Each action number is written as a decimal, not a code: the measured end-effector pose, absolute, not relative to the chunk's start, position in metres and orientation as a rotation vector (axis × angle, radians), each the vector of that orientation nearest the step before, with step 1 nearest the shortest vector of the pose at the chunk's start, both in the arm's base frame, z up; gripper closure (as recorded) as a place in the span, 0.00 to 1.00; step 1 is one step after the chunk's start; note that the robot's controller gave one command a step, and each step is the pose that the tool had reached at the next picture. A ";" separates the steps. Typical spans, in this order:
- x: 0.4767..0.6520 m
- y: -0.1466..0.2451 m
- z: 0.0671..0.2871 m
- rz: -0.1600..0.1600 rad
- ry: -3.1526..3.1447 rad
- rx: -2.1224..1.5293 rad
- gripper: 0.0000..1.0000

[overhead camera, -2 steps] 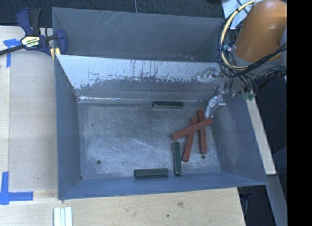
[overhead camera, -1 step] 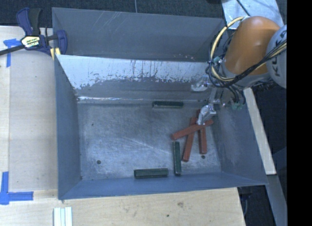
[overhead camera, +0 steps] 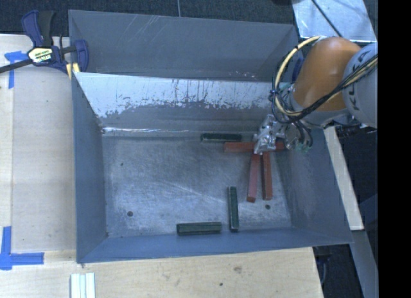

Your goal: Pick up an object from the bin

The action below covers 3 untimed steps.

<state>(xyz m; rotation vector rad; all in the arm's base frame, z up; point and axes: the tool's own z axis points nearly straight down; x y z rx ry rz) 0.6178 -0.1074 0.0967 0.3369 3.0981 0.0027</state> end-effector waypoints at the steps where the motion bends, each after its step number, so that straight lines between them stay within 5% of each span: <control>1: 0.618 -0.107 0.096 0.004 3.096 0.336 1.00; 2: 0.617 -0.108 0.116 0.001 3.113 0.344 1.00; 3: 0.627 -0.122 0.182 0.000 3.117 0.360 0.00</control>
Offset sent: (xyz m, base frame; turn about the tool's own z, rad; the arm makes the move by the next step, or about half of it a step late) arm -0.0020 -0.0003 0.0260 0.0065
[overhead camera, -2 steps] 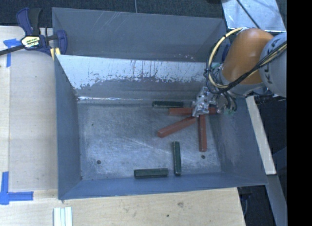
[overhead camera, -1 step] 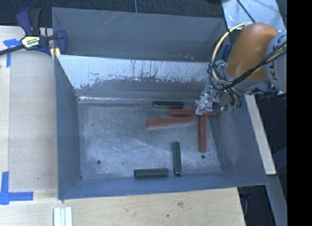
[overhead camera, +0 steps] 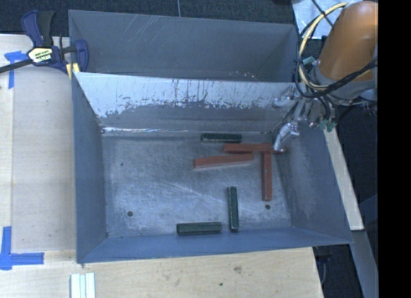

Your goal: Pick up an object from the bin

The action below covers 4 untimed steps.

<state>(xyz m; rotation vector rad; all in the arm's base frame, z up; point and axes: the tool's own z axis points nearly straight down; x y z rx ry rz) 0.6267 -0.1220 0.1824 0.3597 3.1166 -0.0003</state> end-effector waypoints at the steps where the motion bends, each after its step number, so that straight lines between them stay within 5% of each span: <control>1: 0.627 -0.122 0.182 -0.001 3.117 0.359 0.00; 2: 0.633 -0.077 0.083 -0.013 3.118 0.053 1.00; 3: 0.633 -0.077 0.083 -0.013 3.118 0.053 1.00; 4: 0.626 -0.084 0.221 -0.001 3.137 0.058 1.00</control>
Offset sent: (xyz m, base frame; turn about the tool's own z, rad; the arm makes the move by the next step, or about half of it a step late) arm -0.0018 0.0509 -0.1124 -0.1993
